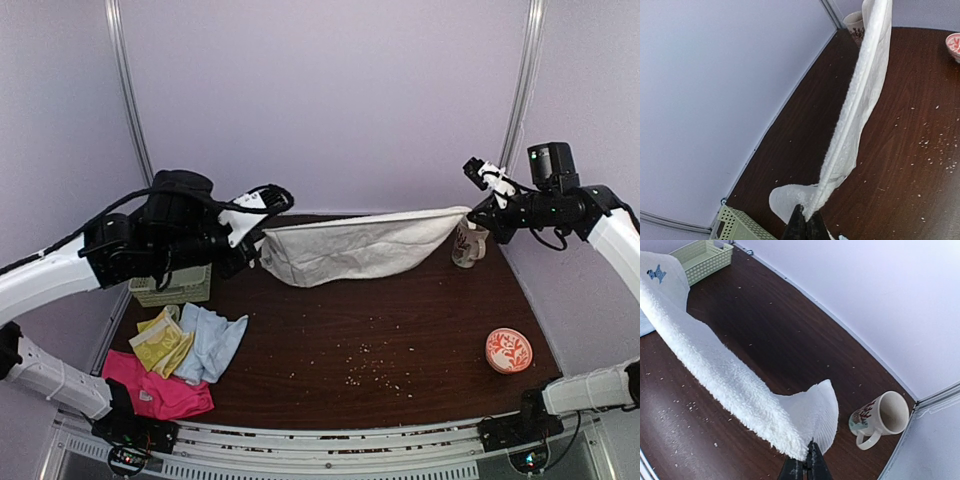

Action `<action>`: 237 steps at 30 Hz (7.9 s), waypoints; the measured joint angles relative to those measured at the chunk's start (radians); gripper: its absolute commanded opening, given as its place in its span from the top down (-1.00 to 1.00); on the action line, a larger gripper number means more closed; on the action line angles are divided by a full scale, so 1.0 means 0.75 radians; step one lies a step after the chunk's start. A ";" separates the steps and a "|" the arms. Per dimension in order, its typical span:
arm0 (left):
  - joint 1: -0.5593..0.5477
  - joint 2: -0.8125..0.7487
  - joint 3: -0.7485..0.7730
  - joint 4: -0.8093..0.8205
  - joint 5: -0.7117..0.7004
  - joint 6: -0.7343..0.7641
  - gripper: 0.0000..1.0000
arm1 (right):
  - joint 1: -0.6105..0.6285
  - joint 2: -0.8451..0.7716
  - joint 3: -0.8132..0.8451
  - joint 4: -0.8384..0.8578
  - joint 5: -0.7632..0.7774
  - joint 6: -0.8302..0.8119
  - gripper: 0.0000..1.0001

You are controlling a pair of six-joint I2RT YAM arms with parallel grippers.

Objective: Roll the towels
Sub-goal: Flatten out the towel at the center of the board, then move the towel to the center of the board, then pick up the towel from the center of the board.

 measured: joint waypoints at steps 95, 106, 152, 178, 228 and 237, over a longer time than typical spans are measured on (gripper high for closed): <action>0.379 0.552 -0.103 -0.192 0.757 -0.507 -0.16 | 0.118 0.640 -0.268 -0.396 0.223 -0.329 0.26; 0.525 0.692 0.016 0.181 0.645 -0.749 -0.48 | 0.006 0.790 0.035 -0.069 0.065 -0.003 0.37; 0.691 0.752 0.175 0.298 0.526 -0.759 0.13 | -0.036 0.887 0.201 0.251 0.155 0.183 0.27; 0.596 1.232 0.542 -0.171 0.516 -0.777 0.15 | -0.035 1.052 0.356 0.024 -0.041 0.081 0.25; 0.620 1.236 0.506 -0.262 0.360 -0.741 1.00 | -0.015 1.267 0.383 0.014 0.253 0.128 0.20; 0.620 1.236 0.500 -0.249 0.369 -0.733 1.00 | -0.015 1.302 0.447 -0.006 0.271 0.138 0.19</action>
